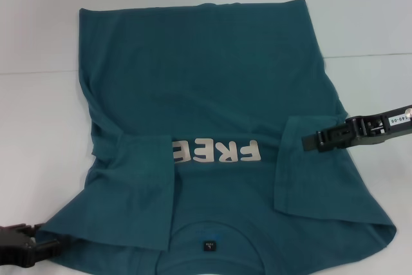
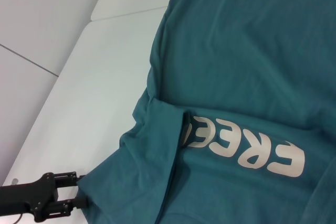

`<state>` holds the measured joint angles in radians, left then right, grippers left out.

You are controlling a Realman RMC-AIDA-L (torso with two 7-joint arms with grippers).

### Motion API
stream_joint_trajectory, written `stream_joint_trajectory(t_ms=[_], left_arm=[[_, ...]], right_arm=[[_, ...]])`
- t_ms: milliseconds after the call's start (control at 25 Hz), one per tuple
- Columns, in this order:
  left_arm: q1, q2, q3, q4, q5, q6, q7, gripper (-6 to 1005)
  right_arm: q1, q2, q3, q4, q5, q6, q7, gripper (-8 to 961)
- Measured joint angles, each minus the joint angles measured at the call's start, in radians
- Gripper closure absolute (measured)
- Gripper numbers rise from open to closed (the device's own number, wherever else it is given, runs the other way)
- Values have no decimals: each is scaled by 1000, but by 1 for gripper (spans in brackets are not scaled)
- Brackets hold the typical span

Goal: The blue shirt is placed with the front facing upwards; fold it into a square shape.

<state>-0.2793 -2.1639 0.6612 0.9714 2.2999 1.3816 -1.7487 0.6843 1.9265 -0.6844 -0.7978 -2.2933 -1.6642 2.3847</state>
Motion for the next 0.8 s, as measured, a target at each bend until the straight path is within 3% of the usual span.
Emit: stream_joint_trajectory(t_ms=[280, 480, 800], left_arm=[[-1, -3, 3, 2, -1, -3, -1, 368], [-6, -5, 1, 4, -4, 6, -7, 610], [-8, -3, 3, 8, -7, 21, -25, 884]], right_arm=[[3, 0, 1, 2, 0, 1, 3, 357], [7, -6, 6, 4, 3, -4, 20, 358], [11, -14, 9, -3, 4, -15, 39, 355]])
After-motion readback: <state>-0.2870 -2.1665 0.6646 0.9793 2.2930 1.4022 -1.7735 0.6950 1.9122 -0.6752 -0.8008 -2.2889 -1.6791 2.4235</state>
